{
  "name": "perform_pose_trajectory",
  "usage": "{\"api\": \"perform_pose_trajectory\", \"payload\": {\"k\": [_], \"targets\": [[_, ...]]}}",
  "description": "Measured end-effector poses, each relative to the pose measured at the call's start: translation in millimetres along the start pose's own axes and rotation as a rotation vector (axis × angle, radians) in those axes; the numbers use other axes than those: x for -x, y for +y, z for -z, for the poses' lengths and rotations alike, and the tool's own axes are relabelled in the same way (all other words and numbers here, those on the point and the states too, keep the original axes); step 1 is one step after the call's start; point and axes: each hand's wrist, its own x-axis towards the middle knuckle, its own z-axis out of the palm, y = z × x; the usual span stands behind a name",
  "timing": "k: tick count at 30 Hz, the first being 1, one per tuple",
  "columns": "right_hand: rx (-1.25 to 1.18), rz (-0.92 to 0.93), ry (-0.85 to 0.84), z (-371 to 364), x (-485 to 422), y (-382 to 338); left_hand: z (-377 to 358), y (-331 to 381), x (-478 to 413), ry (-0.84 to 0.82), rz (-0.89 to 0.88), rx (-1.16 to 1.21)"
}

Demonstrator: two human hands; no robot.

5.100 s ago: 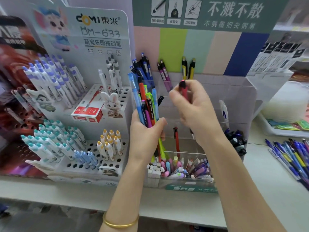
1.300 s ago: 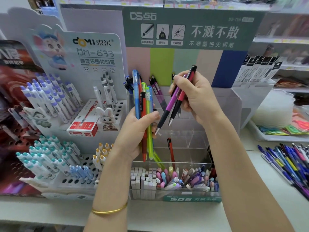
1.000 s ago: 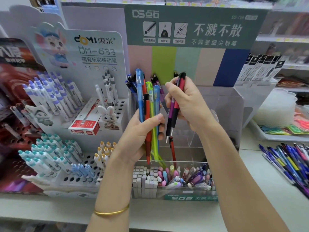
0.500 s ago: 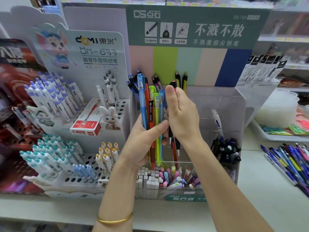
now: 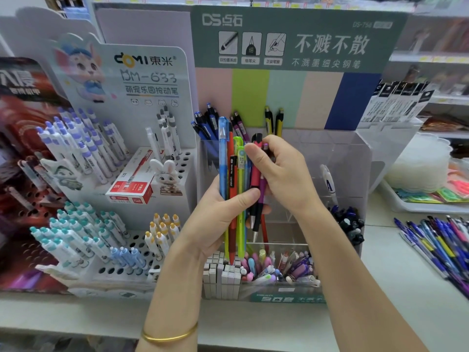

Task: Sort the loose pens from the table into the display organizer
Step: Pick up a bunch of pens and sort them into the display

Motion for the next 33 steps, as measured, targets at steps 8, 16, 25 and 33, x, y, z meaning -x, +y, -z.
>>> {"api": "perform_pose_trajectory", "payload": {"k": [8,16,25,33], "targets": [[-0.162,-0.055,-0.062,-1,0,4,1,-4,3,-0.047,0.056,0.028],[-0.209,-0.044,-0.276,4,0,4,4,-13,8,-0.024,0.108,0.159],[-0.169,-0.091,-0.368,2,4,2,2,-13,15,0.014,0.158,0.216],[-0.177,-0.178,-0.244,-11,-7,-7,-6,-11,25,-0.058,0.161,0.210]]}}
